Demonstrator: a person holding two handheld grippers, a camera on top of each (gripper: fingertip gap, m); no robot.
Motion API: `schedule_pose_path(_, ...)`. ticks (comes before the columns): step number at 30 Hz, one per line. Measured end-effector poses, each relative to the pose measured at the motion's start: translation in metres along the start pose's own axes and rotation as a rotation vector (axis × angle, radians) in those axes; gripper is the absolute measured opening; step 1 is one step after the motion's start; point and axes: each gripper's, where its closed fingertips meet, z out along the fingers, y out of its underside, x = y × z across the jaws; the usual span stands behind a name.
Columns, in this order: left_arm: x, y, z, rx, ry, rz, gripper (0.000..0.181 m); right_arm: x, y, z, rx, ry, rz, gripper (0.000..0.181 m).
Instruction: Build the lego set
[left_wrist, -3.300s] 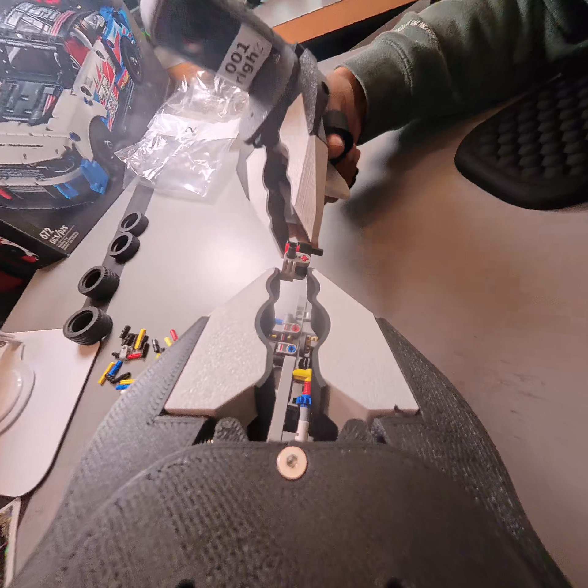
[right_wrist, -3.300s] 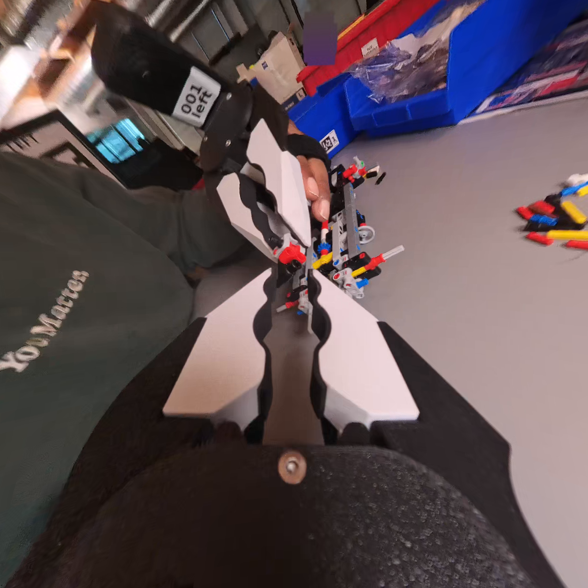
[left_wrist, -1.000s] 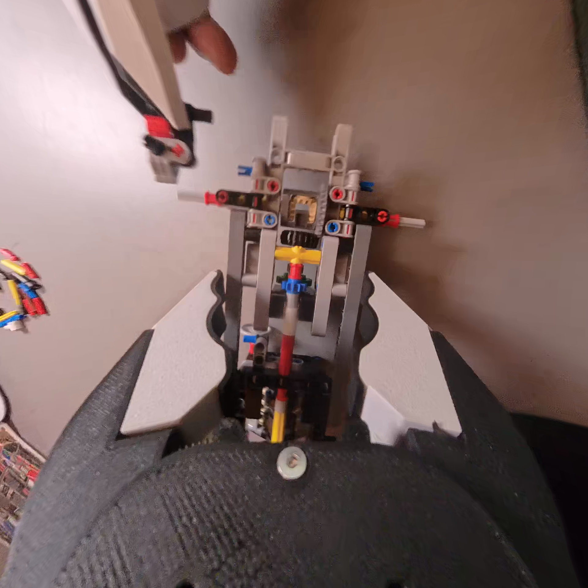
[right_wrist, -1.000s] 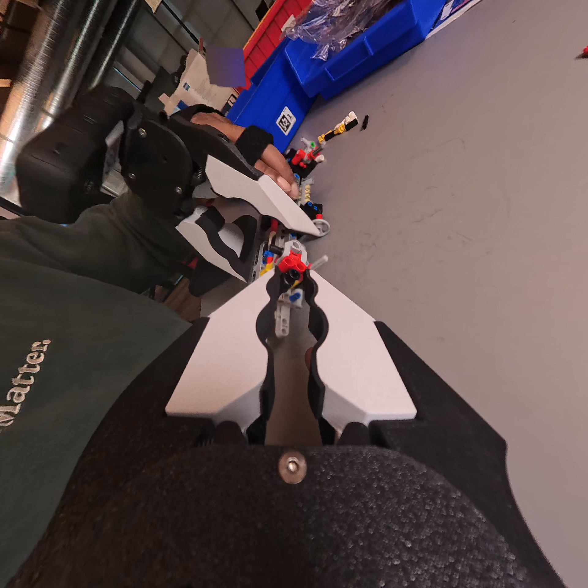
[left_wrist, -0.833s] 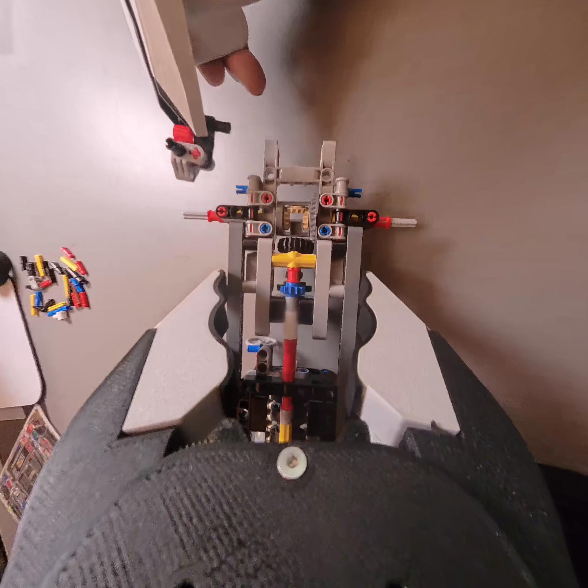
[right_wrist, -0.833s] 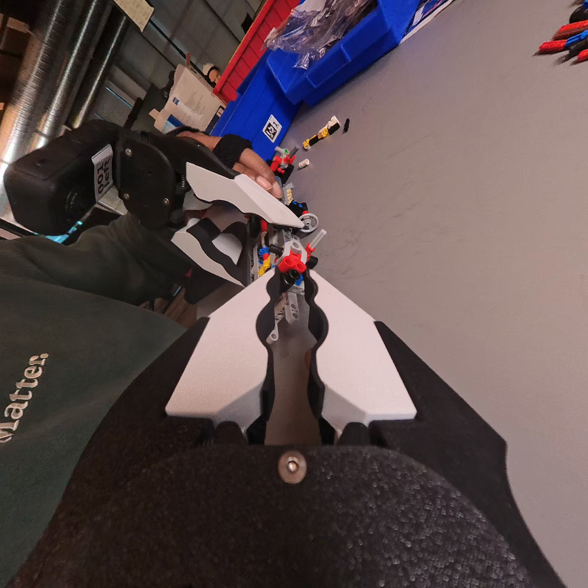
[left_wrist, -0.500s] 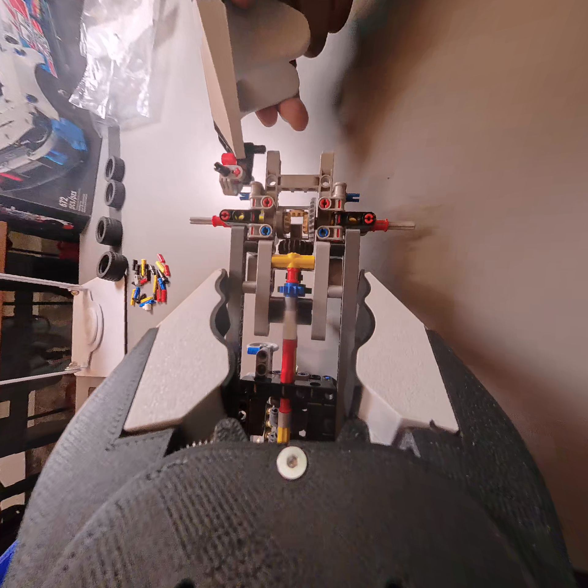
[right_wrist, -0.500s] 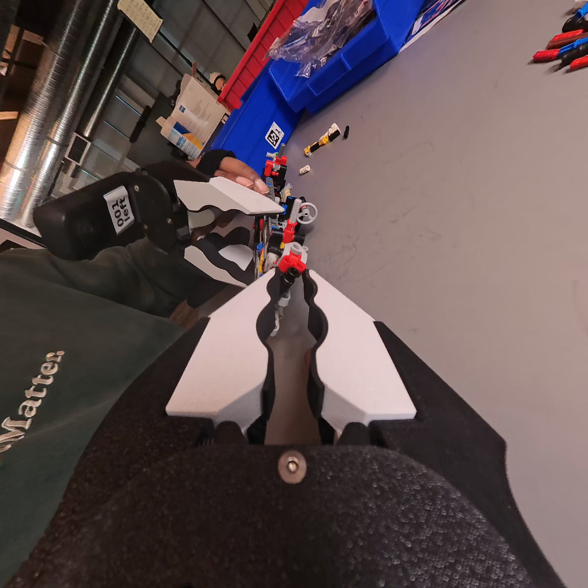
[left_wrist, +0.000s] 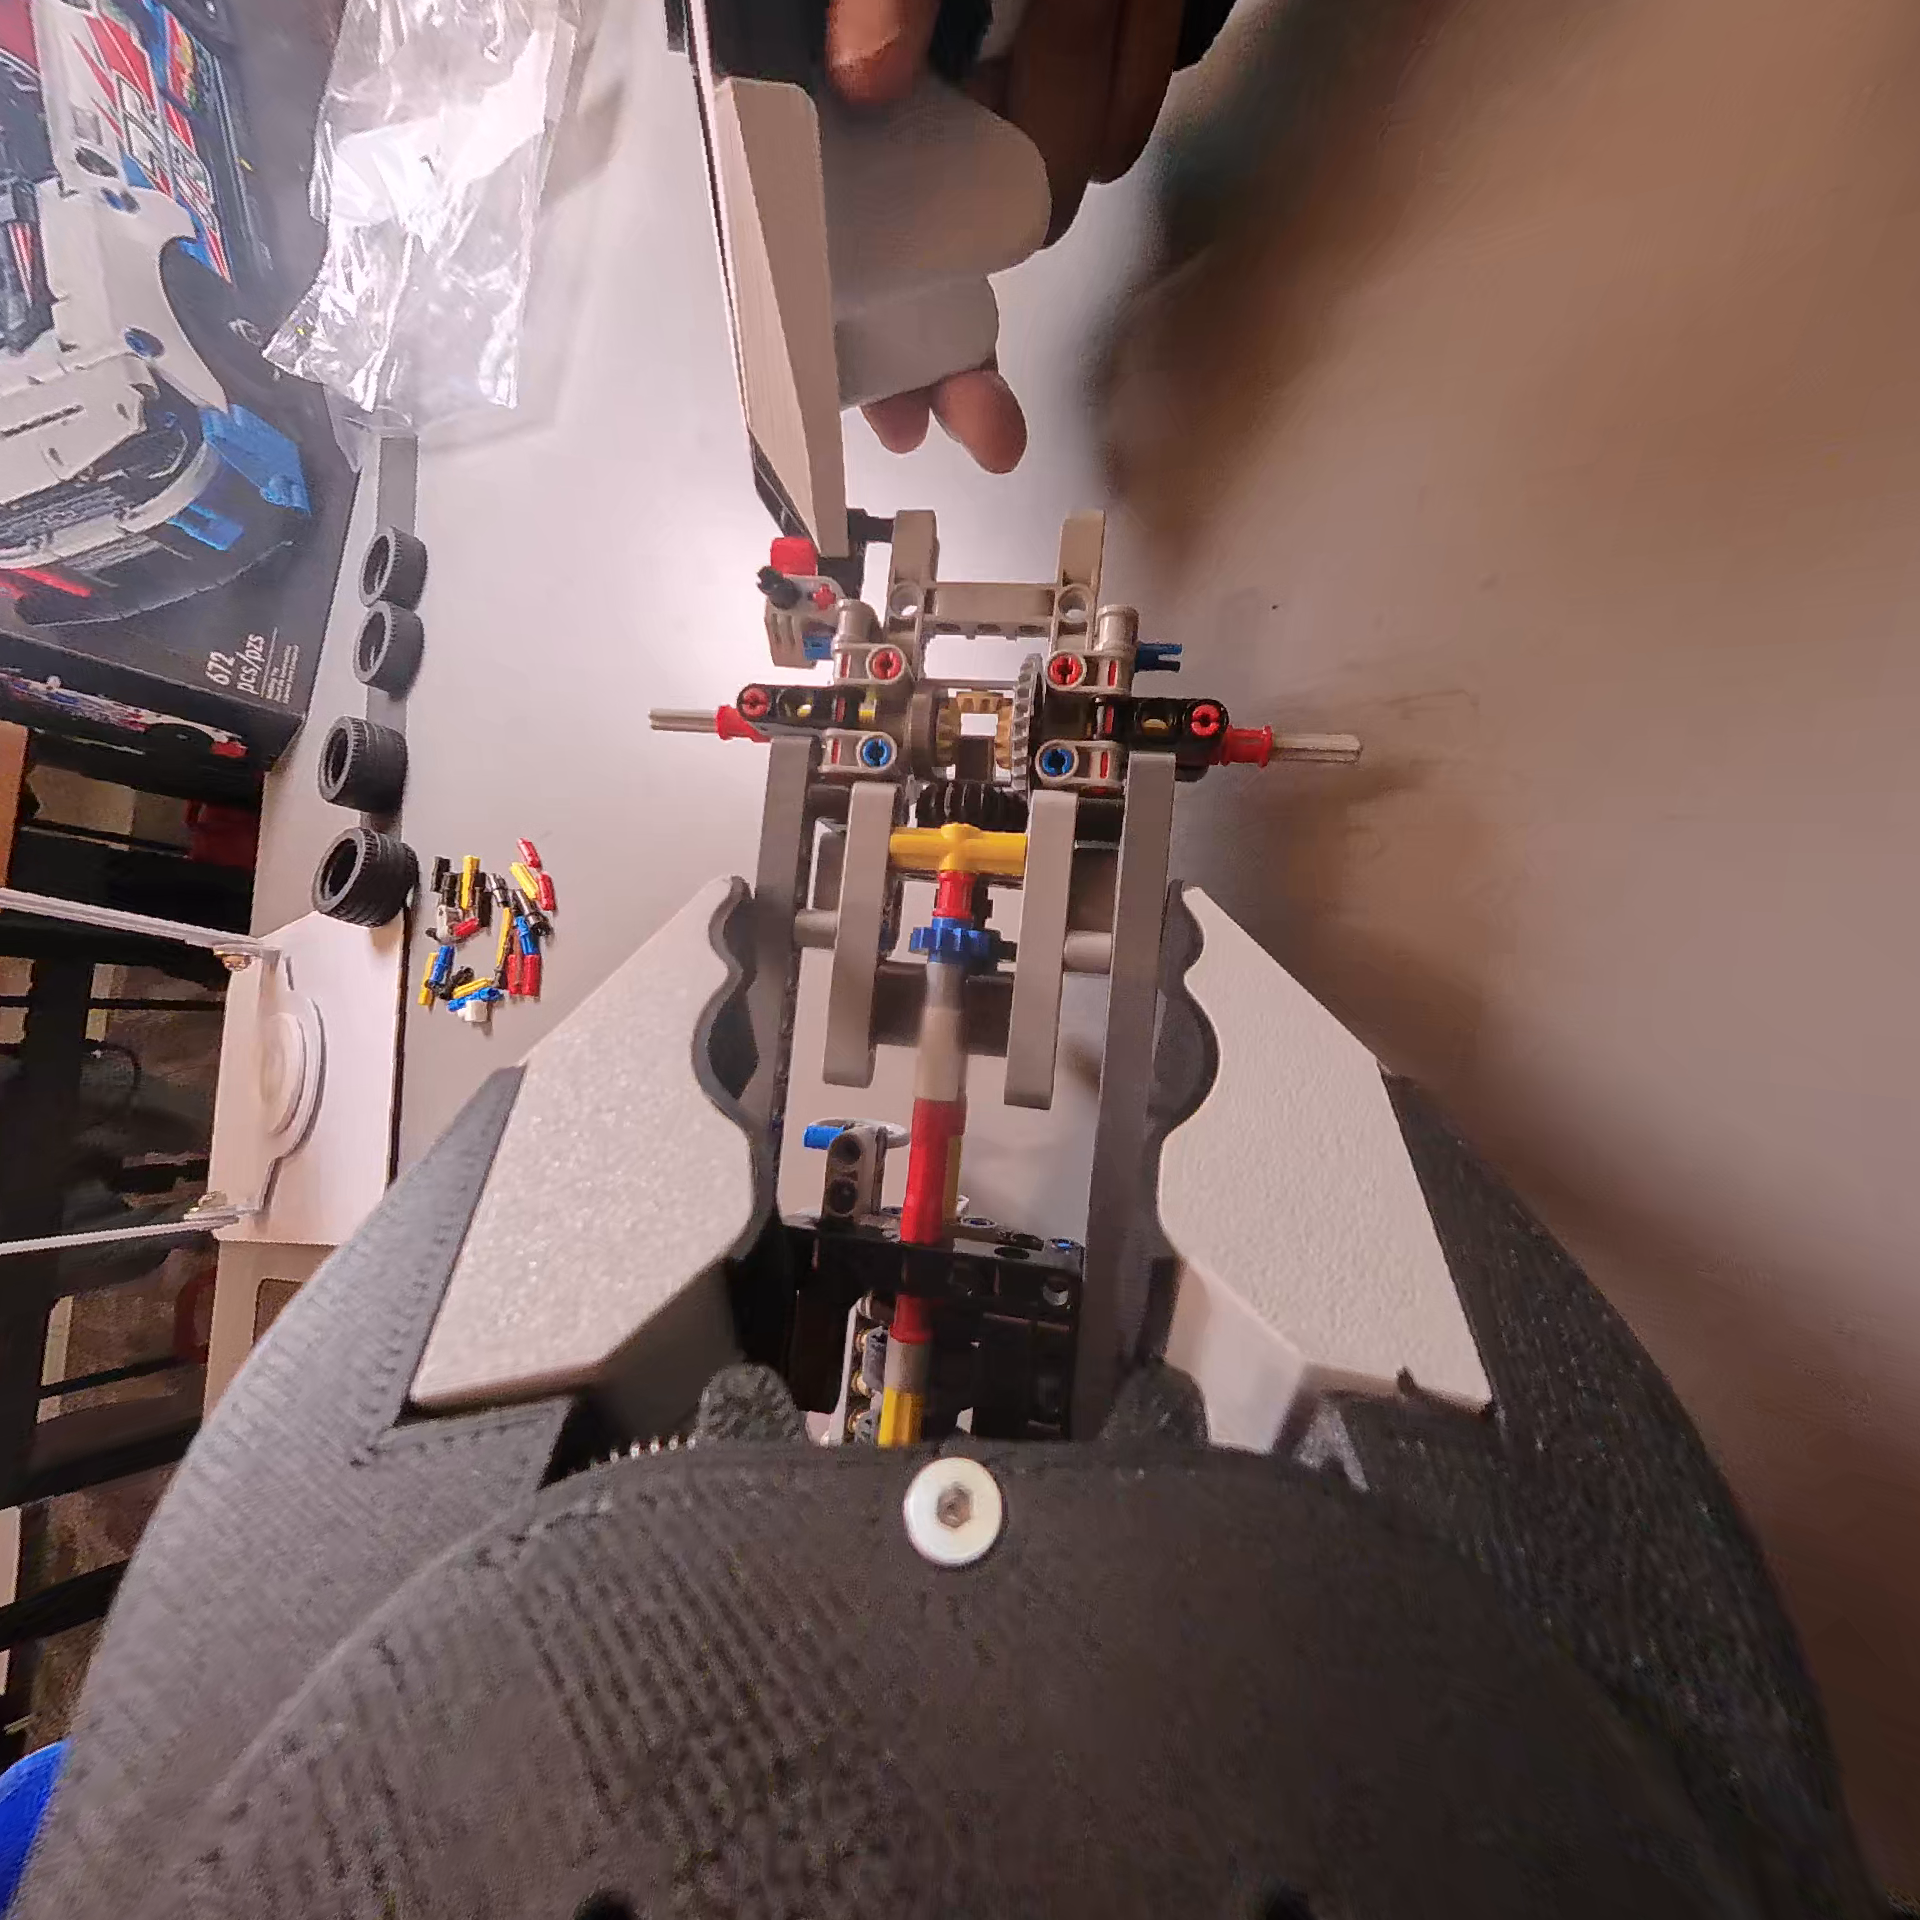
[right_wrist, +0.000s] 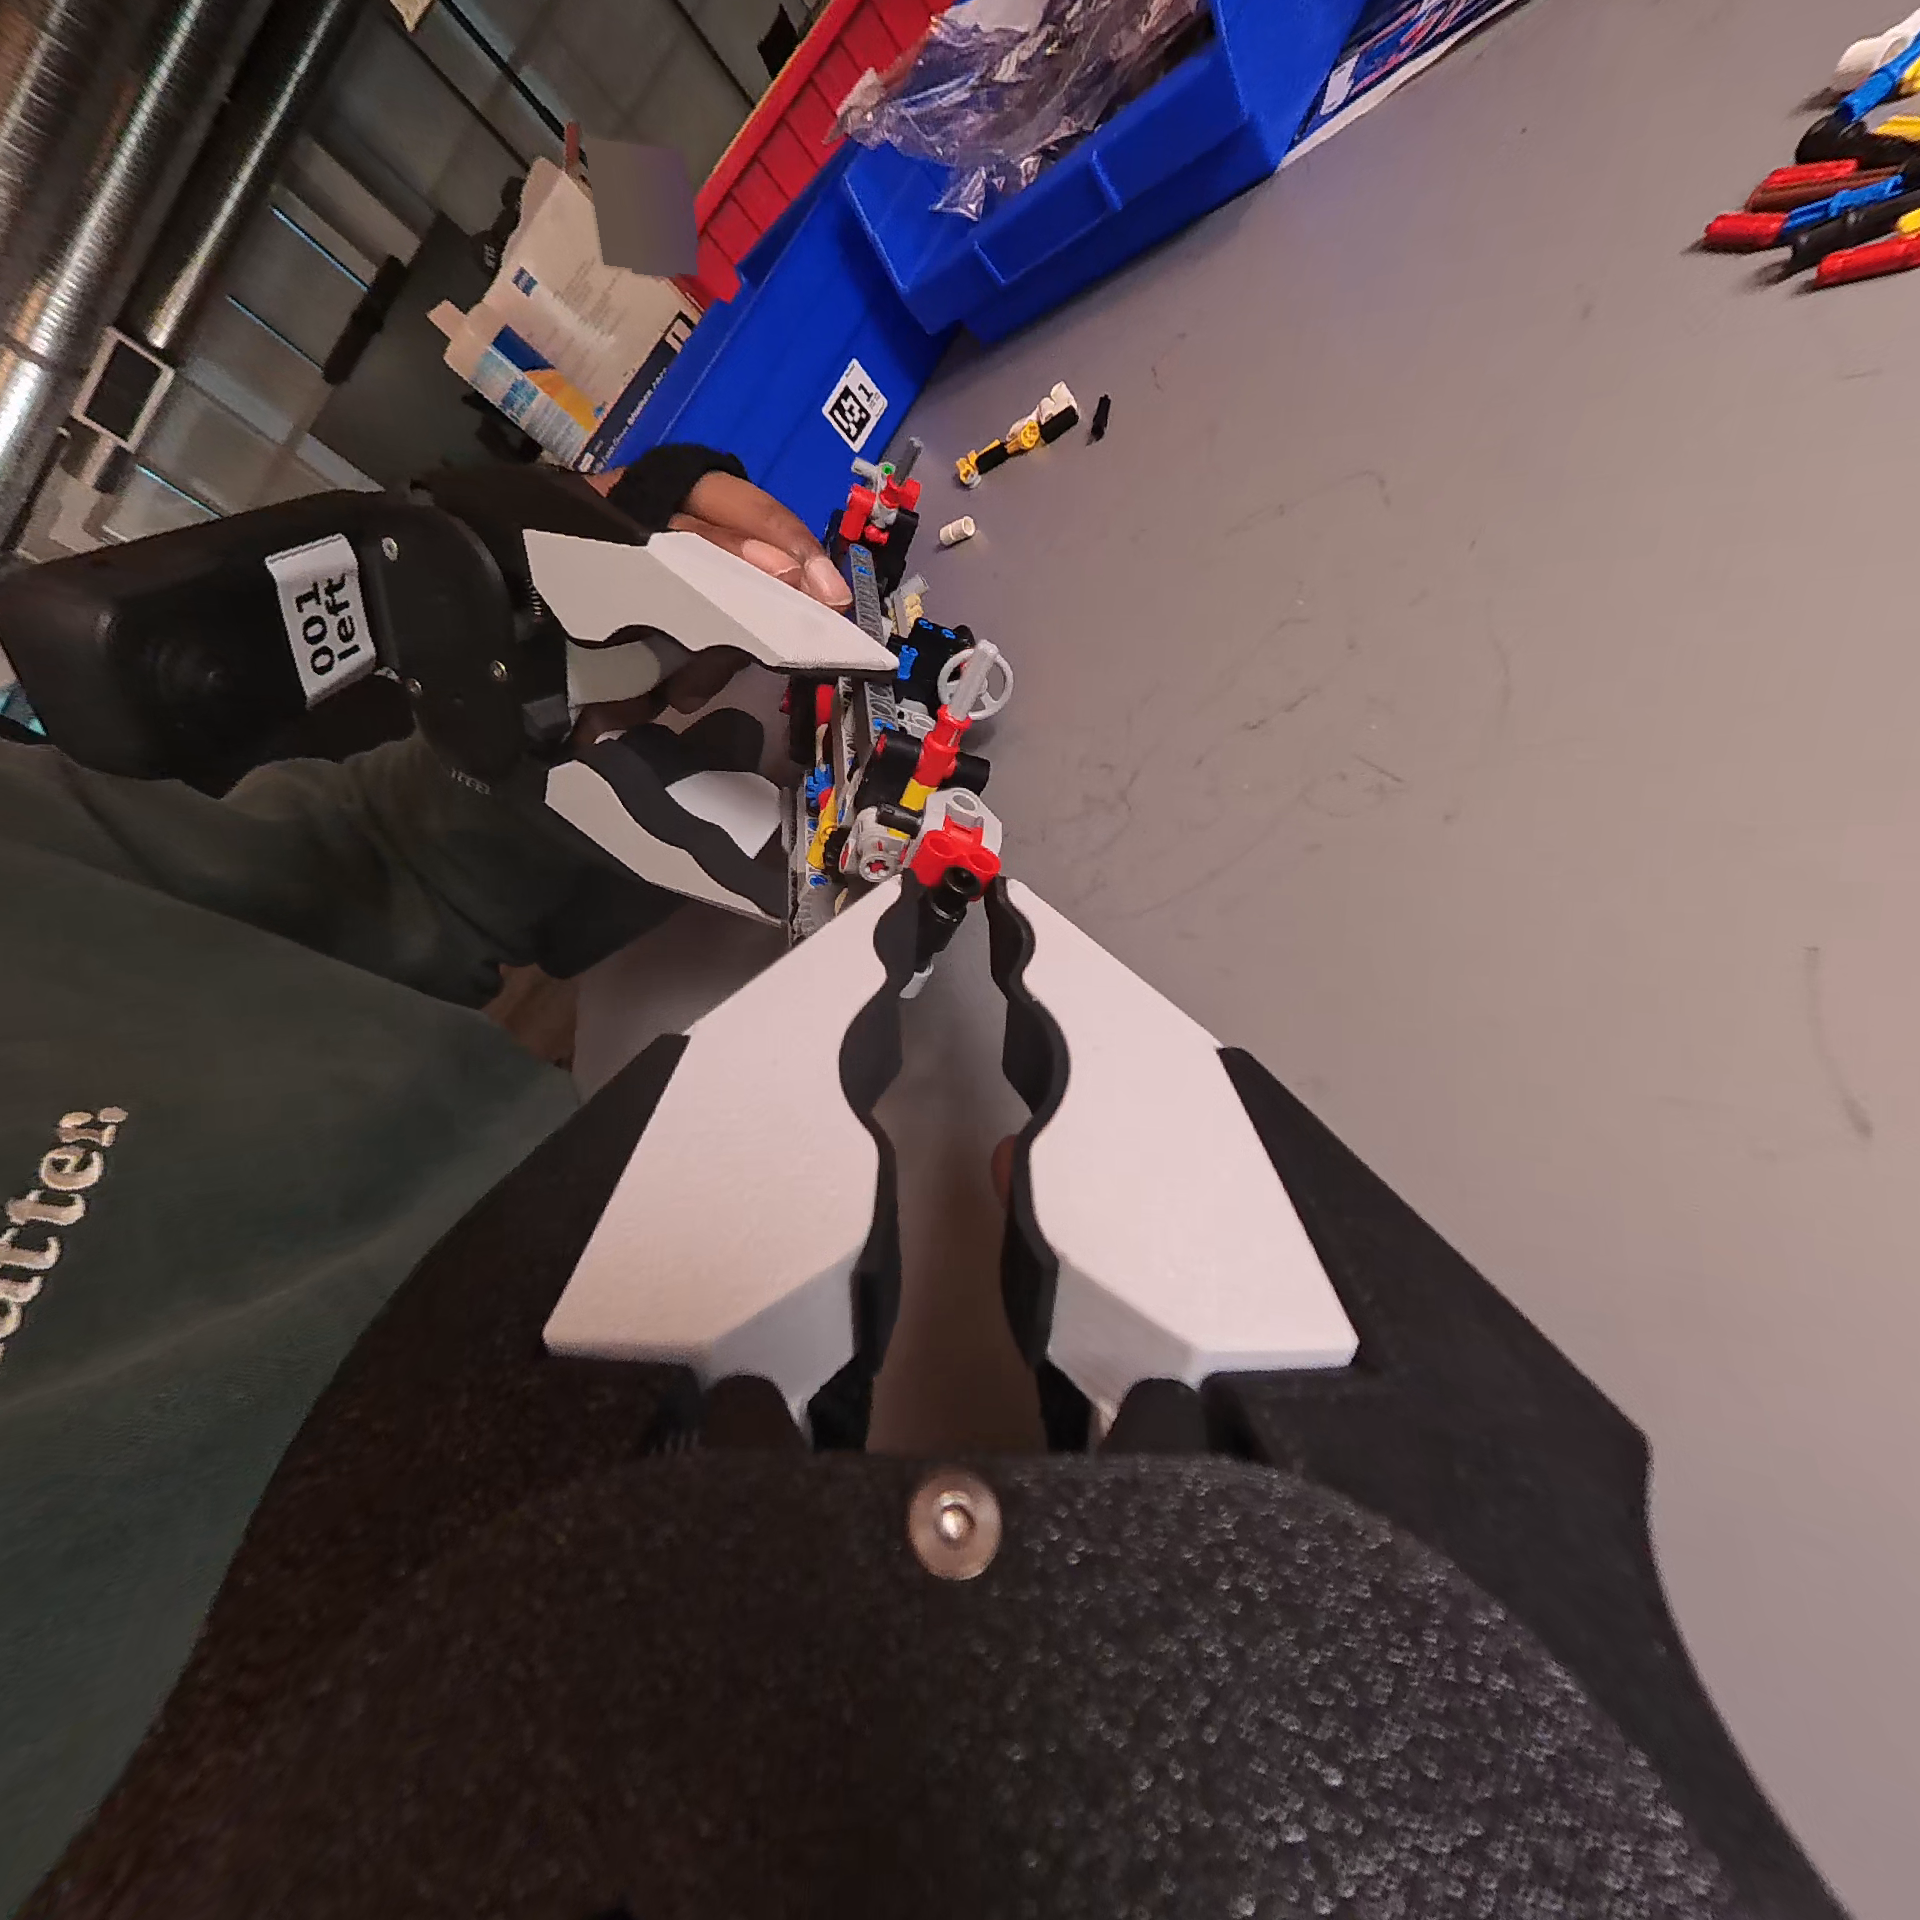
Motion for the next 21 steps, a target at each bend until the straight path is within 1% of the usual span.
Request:
schedule_pose_path(3, 0.0, 0.002, 0.0, 0.003, 0.004, -0.011, 0.076, 0.004, 0.004, 0.001, -0.015, 0.014, 0.0, 0.01)
schedule_pose_path(6, 0.0, 0.003, 0.0, 0.011, 0.008, -0.029, 0.075, 0.005, 0.008, 0.002, -0.026, -0.005, 0.053, 0.01)
schedule_pose_path(11, 0.0, 0.005, 0.001, 0.003, 0.024, -0.057, 0.074, 0.014, 0.016, 0.004, -0.06, 0.009, 0.105, 0.01)
schedule_pose_path(16, 0.002, 0.01, 0.001, -0.022, 0.075, -0.1, 0.083, 0.008, 0.022, 0.007, -0.095, -0.055, 0.151, 0.009)
schedule_pose_path(18, 0.004, 0.007, -0.001, -0.02, 0.113, -0.112, 0.086, 0.006, 0.023, 0.008, -0.101, -0.07, 0.163, 0.009)
schedule_pose_path(21, 0.002, -0.01, -0.008, 0.038, 0.175, -0.135, 0.086, 0.006, 0.023, 0.007, -0.099, -0.075, 0.173, 0.009)
